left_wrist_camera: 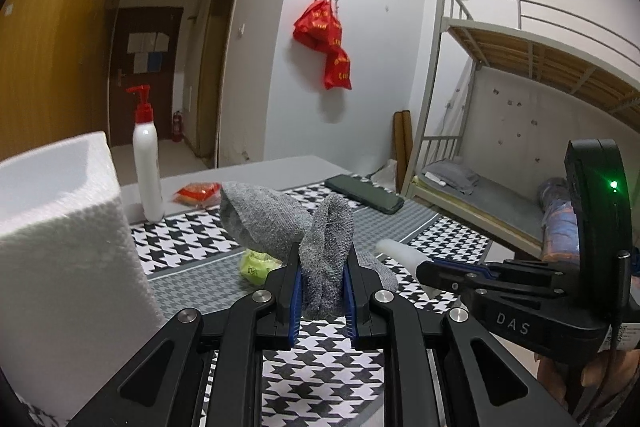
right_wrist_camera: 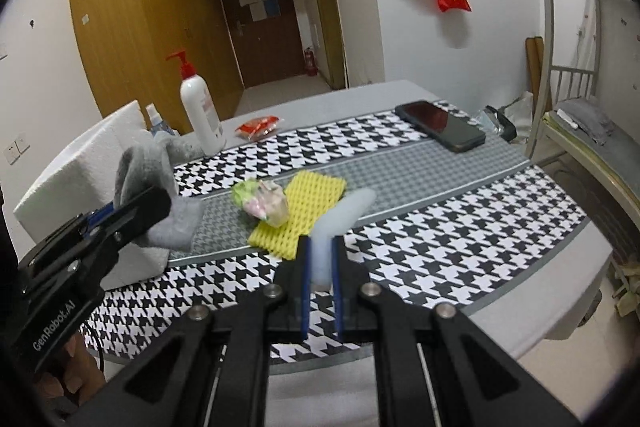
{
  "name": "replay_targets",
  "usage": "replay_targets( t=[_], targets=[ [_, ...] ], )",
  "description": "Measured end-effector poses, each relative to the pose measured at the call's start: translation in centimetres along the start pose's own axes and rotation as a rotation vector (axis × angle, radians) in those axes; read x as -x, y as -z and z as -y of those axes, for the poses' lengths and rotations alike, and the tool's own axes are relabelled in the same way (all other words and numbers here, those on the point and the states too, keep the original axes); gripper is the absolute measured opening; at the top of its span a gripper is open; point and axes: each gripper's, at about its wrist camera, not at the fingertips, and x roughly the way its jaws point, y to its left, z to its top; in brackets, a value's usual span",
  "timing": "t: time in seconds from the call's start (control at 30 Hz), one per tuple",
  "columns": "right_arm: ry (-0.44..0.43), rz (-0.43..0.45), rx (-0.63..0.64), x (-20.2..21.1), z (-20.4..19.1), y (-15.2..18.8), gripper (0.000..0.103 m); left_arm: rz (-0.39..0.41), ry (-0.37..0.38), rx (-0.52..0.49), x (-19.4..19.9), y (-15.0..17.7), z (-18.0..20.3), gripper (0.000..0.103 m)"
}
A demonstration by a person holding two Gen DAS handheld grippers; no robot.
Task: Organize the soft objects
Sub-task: 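Close the right gripper on the white foam roller, then carry the foam roller over the foam box with the right gripper while the left holds the sock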
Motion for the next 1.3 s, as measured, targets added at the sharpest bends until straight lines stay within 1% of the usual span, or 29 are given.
replay_targets(
  t=[0.13,0.3,0.4,0.53,0.8,0.9,1.03,1.13,1.3],
  targets=[
    [-0.010,0.031,0.014,1.5,-0.3,-0.2,0.012,0.036,-0.010,-0.023,1.8,-0.4,0.2,0.018],
    [-0.028,0.072,0.036,3.4,-1.0,-0.3,0.012,0.077,-0.026,-0.024,4.2,-0.8,-0.1,0.018],
    [-0.042,0.096,0.044,4.5,-1.4,-0.3,0.012,0.094,-0.028,-0.030,5.4,-0.9,-0.1,0.018],
    [-0.060,0.120,0.056,5.5,-2.0,-0.4,0.012,0.111,-0.049,-0.041,6.7,-0.9,-0.1,0.018],
    [-0.093,0.172,0.078,7.6,-3.1,-0.6,0.012,0.134,-0.082,-0.052,8.4,-1.0,0.0,0.018],
    [-0.105,0.187,0.088,8.2,-3.5,-0.5,0.012,0.135,-0.107,-0.056,8.8,-1.0,0.1,0.018],
    [-0.121,0.205,0.099,8.8,-4.0,-0.5,0.012,0.127,-0.138,-0.036,9.6,-1.0,-0.3,0.018],
    [-0.122,0.217,0.111,9.1,-4.5,-0.4,0.012,0.133,-0.160,-0.024,10.5,-0.9,-0.7,0.018],
    [-0.149,0.231,0.127,9.5,-5.3,-0.3,0.012,0.142,-0.196,-0.013,11.7,-0.7,-1.4,0.018]
  ],
)
